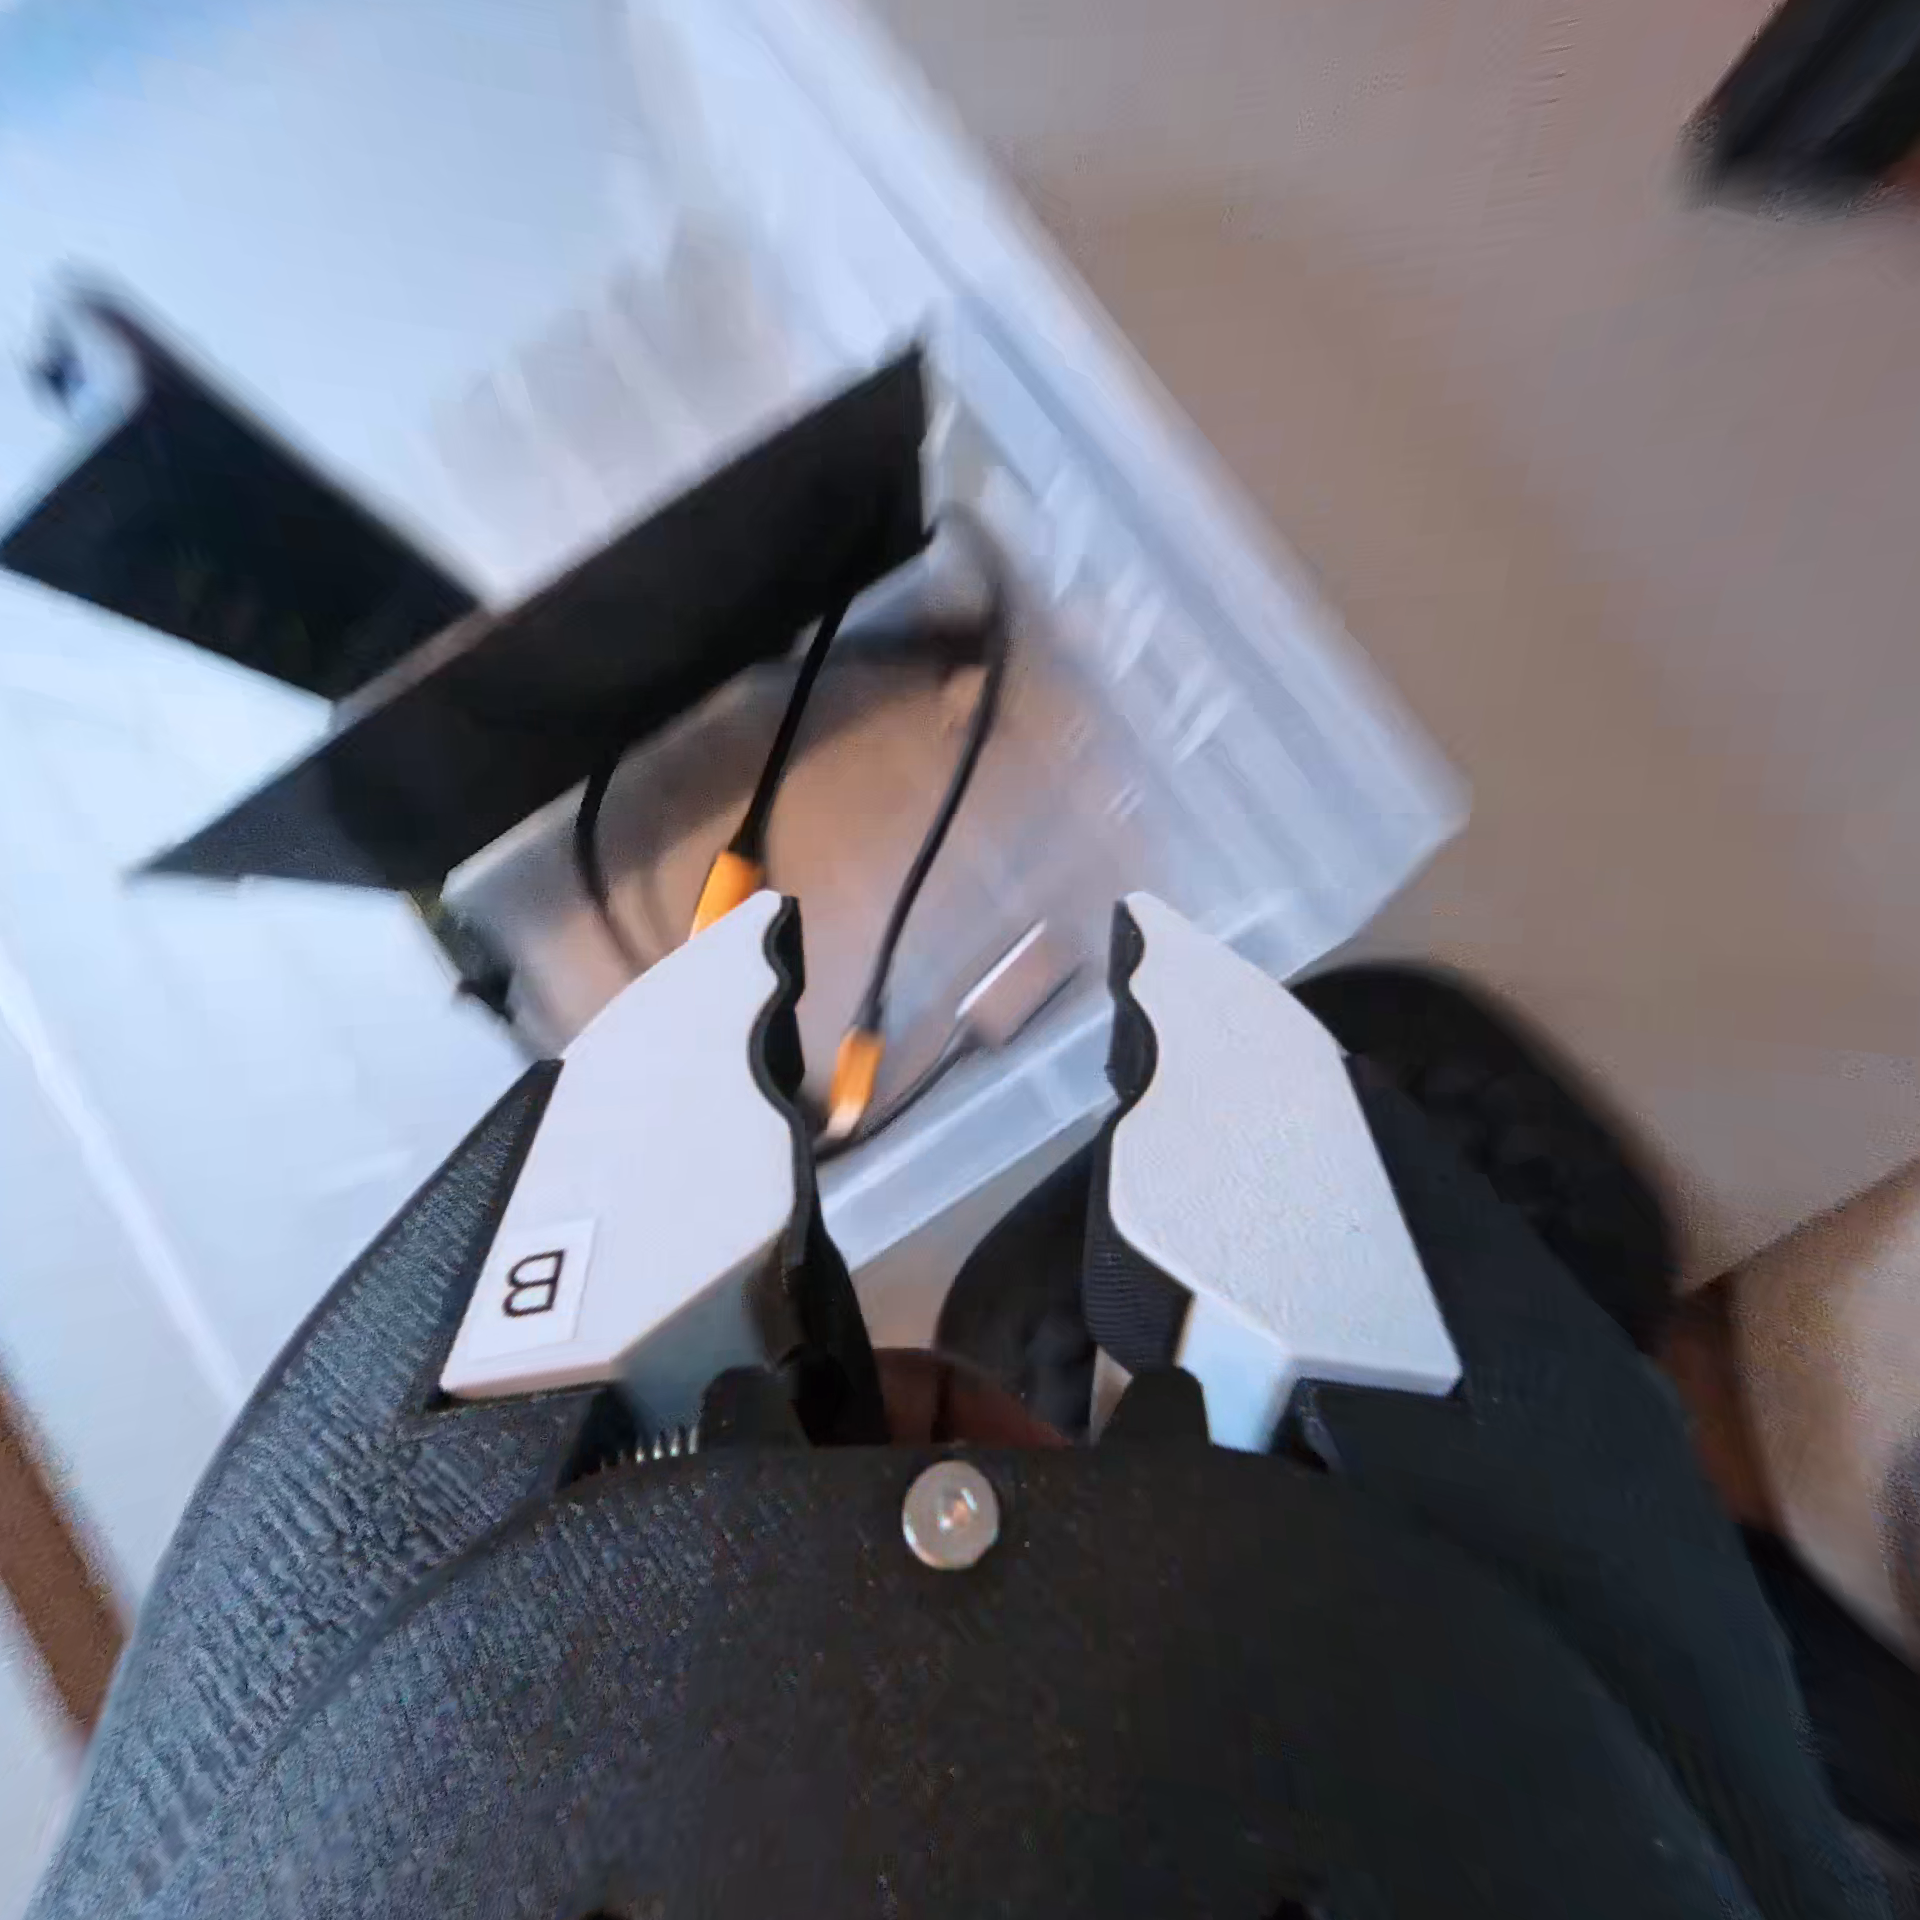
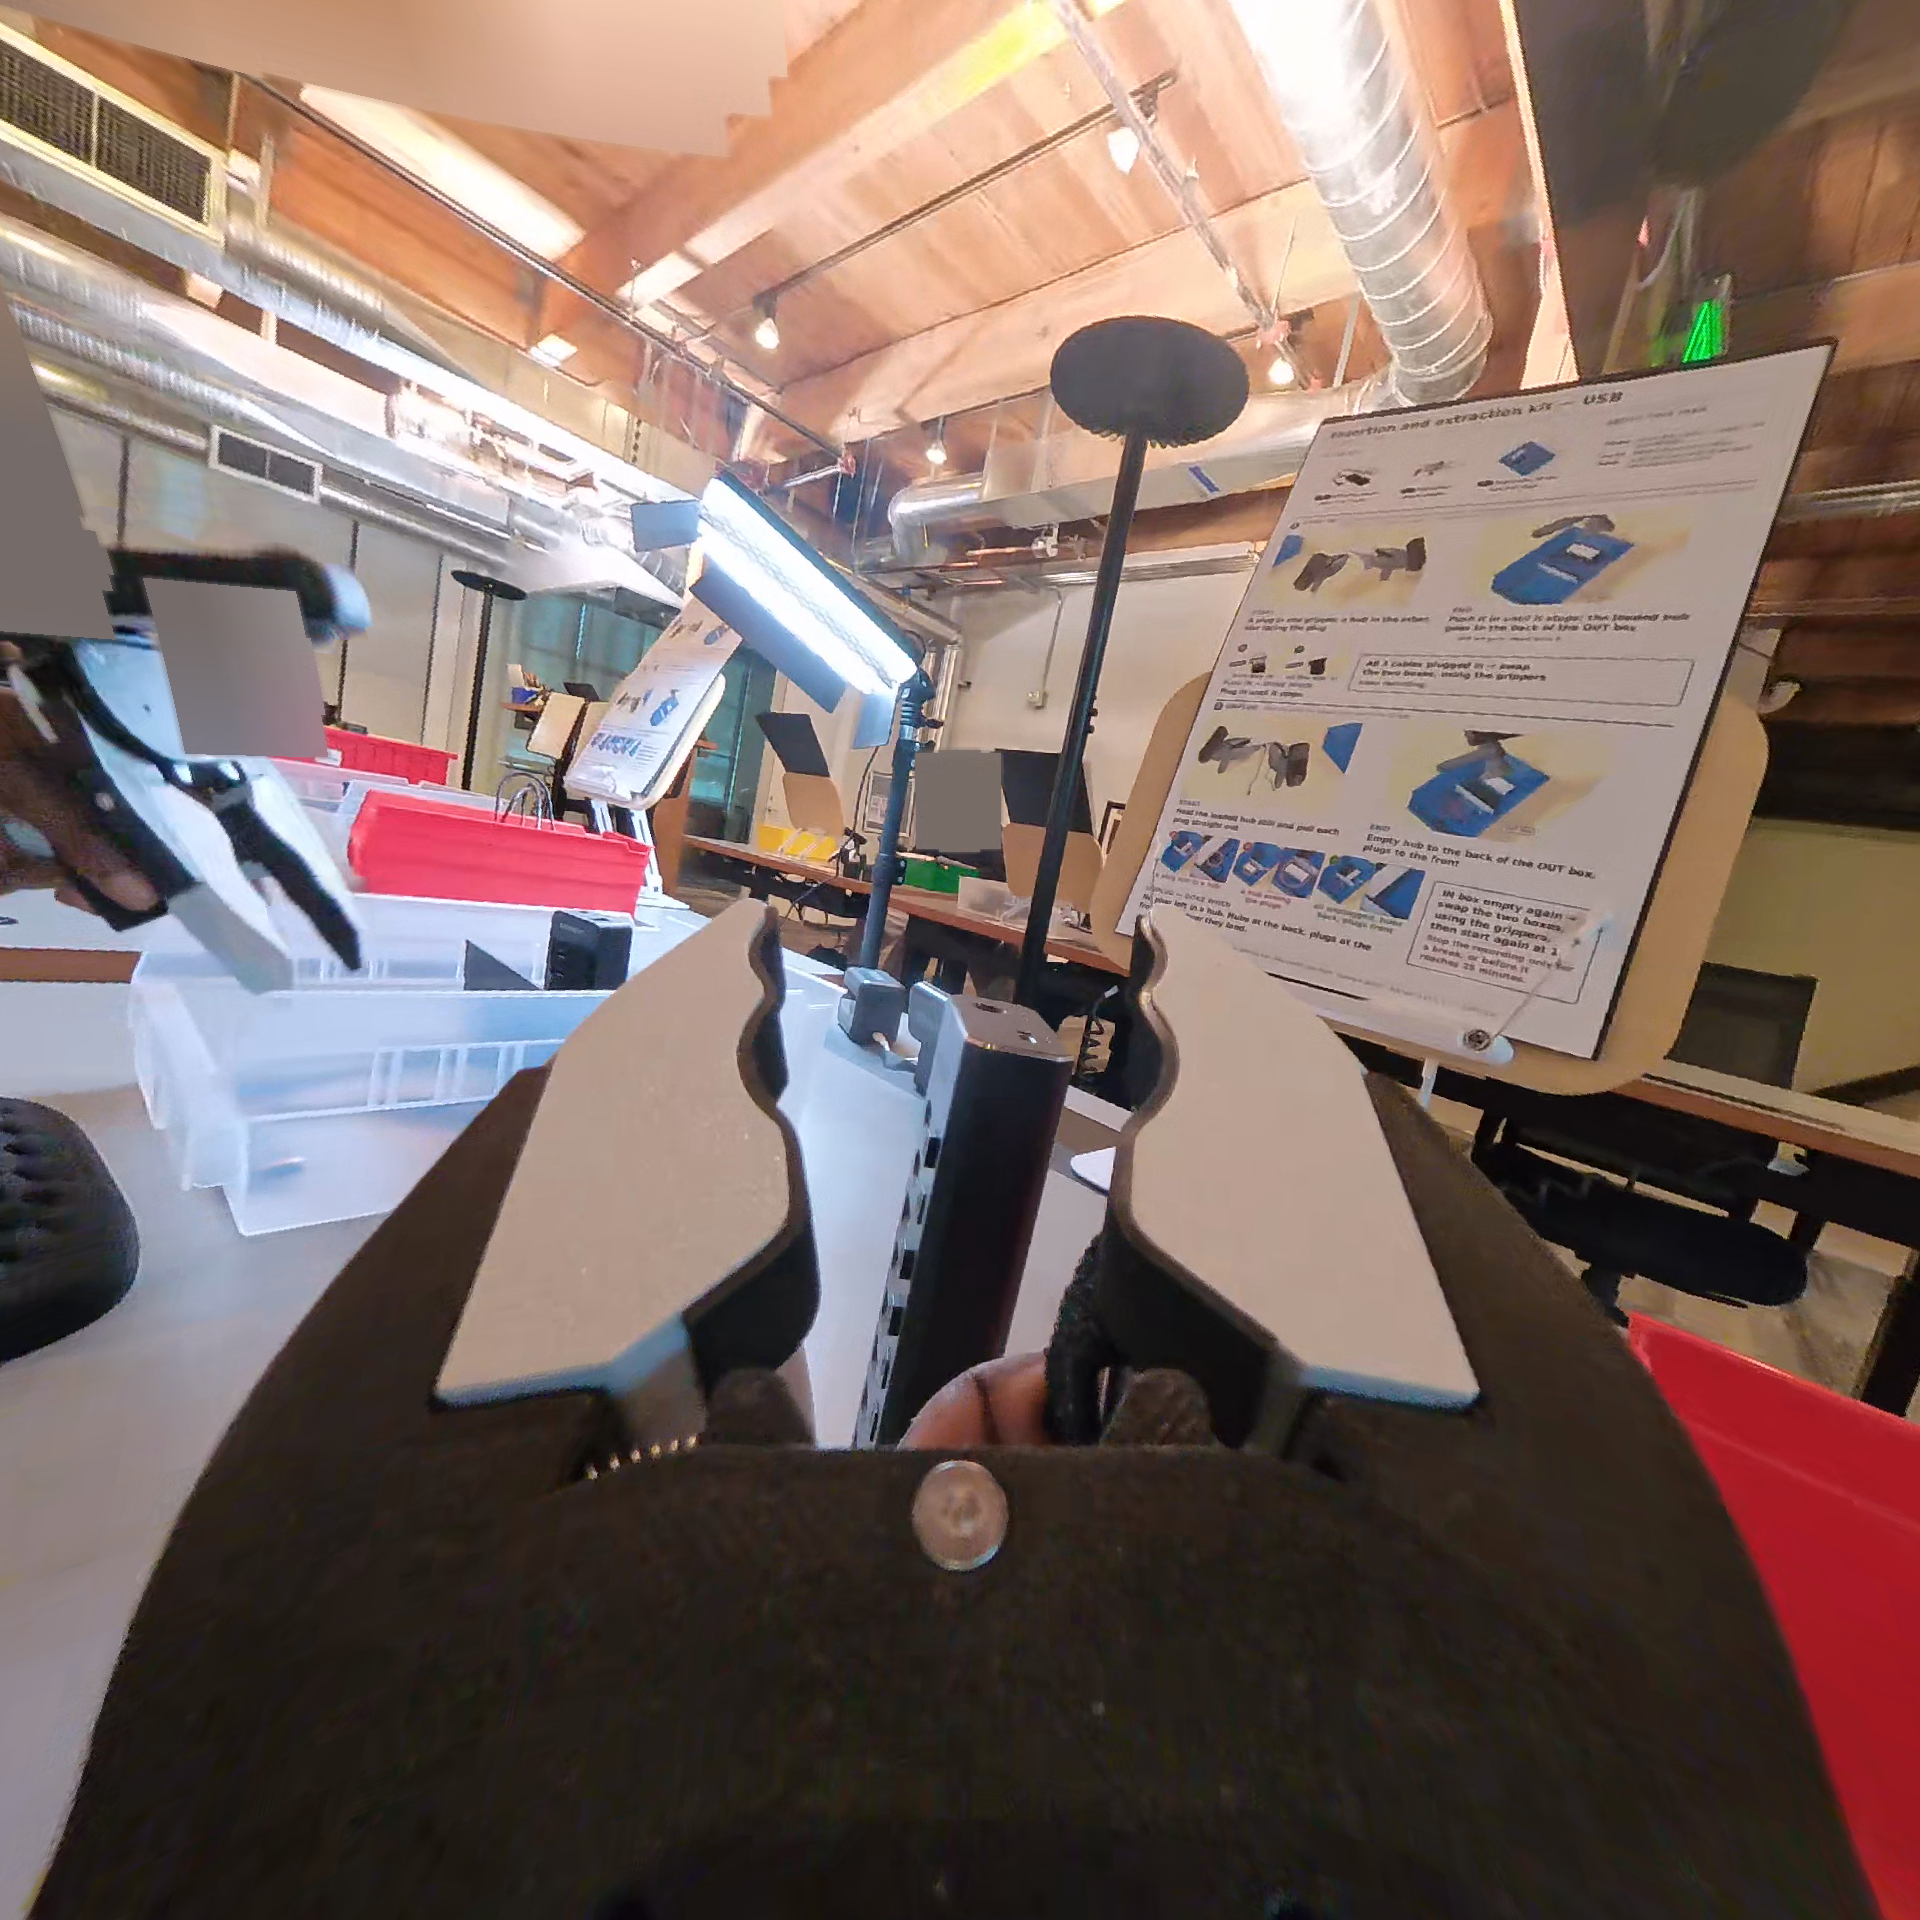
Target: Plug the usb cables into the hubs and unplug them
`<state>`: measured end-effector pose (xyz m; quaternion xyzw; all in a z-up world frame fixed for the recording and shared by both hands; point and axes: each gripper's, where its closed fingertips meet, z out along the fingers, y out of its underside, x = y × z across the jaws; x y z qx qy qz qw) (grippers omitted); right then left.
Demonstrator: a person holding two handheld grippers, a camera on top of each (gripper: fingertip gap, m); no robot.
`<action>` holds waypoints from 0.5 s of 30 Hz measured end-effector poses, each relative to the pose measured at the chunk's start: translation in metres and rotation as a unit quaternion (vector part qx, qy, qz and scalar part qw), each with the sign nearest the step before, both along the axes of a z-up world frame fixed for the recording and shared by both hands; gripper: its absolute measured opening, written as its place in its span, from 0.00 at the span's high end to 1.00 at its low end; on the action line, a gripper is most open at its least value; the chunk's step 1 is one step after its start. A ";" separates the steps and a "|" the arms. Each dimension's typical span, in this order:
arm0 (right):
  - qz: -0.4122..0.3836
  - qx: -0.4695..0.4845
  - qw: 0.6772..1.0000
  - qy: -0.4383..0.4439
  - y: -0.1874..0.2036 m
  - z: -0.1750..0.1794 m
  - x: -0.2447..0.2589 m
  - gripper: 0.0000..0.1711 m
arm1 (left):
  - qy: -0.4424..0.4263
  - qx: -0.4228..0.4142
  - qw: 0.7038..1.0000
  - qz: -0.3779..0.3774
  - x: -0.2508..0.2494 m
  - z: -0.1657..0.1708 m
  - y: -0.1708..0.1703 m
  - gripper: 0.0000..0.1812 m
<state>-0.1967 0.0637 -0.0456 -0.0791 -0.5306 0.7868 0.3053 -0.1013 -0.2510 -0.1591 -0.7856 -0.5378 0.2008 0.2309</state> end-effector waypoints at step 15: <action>0.004 0.009 1.000 0.001 -0.003 -0.003 0.001 0.65 | -0.112 -0.098 0.989 0.005 -0.033 -0.047 -0.066 0.79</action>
